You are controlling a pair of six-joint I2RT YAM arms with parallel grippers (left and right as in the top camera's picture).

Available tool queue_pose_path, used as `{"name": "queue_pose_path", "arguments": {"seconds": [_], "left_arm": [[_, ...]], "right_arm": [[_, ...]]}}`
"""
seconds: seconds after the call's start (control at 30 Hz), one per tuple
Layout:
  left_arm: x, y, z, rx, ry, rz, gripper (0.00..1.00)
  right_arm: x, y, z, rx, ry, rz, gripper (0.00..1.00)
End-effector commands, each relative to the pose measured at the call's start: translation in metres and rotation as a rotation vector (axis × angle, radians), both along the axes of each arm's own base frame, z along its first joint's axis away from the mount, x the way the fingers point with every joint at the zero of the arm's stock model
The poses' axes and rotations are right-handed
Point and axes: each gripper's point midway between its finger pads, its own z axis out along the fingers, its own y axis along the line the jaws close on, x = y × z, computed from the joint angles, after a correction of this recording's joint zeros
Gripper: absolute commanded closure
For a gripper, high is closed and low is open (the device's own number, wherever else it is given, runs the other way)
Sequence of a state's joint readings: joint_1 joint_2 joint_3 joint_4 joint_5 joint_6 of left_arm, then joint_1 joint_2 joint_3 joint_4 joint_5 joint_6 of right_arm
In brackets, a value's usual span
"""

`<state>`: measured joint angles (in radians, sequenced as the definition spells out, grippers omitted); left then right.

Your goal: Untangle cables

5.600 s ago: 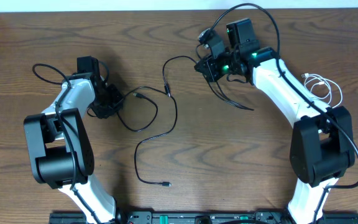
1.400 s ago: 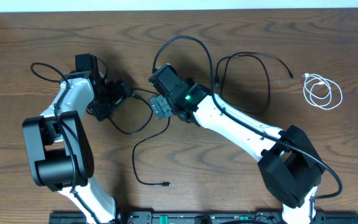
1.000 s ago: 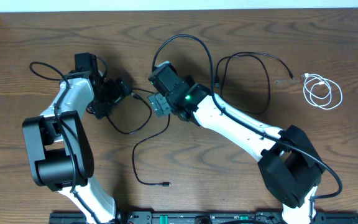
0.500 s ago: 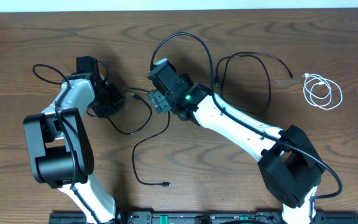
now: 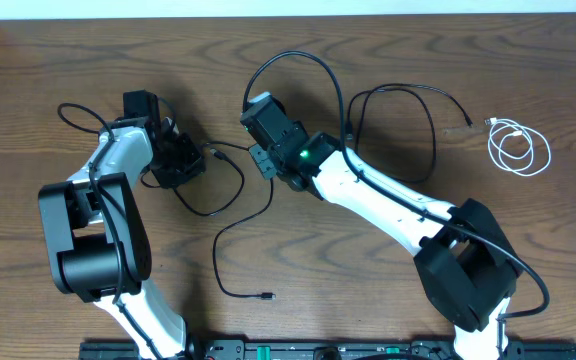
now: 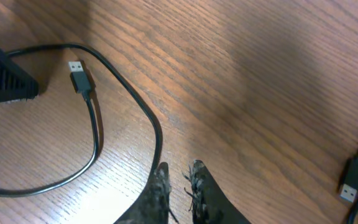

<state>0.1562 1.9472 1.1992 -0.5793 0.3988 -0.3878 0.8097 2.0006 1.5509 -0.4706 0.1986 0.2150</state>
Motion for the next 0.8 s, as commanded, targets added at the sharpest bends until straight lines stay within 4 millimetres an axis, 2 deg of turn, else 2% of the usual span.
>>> {"name": "queue_pose_path", "arguments": {"seconds": [0.0,0.23,0.5,0.63,0.77], "left_arm": [[-0.008,-0.002,-0.010,-0.015,0.028,-0.013,0.92],[-0.008,-0.002,-0.010,-0.015,0.028,-0.013,0.92],[-0.008,-0.002,-0.010,-0.015,0.028,-0.013,0.92],[-0.008,-0.002,-0.010,-0.015,0.028,-0.013,0.92],[-0.008,-0.002,-0.009,-0.015,0.027,-0.013,0.92]], "right_arm": [[0.006,-0.001,-0.010,-0.014,-0.001,-0.002,0.88],[0.015,-0.006,-0.030,-0.027,0.017,-0.022,0.89],[0.009,-0.001,-0.059,0.000,0.116,0.017,0.85],[0.011,-0.003,-0.062,-0.003,0.119,0.012,0.95],[0.014,-0.004,-0.061,0.006,0.112,0.008,0.99]]}}
